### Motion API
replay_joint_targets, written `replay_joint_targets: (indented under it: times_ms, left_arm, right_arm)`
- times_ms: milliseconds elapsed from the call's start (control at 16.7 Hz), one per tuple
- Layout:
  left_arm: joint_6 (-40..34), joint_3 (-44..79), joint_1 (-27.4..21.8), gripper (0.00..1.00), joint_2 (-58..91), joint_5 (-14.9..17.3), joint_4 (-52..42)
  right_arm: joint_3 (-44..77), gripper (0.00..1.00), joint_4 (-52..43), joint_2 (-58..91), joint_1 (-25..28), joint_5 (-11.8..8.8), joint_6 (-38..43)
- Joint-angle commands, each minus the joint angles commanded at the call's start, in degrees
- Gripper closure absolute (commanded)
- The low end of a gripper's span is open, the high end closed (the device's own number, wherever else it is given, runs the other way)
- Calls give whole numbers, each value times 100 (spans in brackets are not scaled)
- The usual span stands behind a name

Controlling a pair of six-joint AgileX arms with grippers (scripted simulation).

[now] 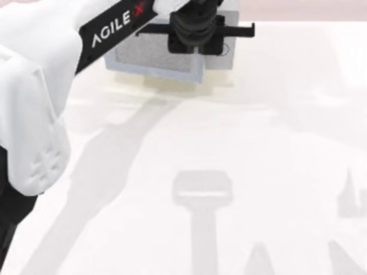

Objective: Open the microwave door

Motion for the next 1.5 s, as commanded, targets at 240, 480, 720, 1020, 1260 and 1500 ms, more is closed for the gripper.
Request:
replay_joint_targets:
  times_ms: [240,480,720,1020,1260,1500]
  left_arm:
    - [0,0,0,100,0,0,0]
    - [0,0,0,100,0,0,0]
    - [0,0,0,100,0,0,0]
    - [0,0,0,100,0,0,0]
    - [52,-111,-39,100,-52,36,79]
    - [404,-924,33,100,-512,192,458]
  right_arm:
    - [0,0,0,0,0,0,0]
    - [0,0,0,0,0,0,0]
    - [0,0,0,0,0,0,0]
    - [0,0,0,0,0,0,0]
    - [0,0,0,0,0,0,0]
    - [0,0,0,0,0,0,0]
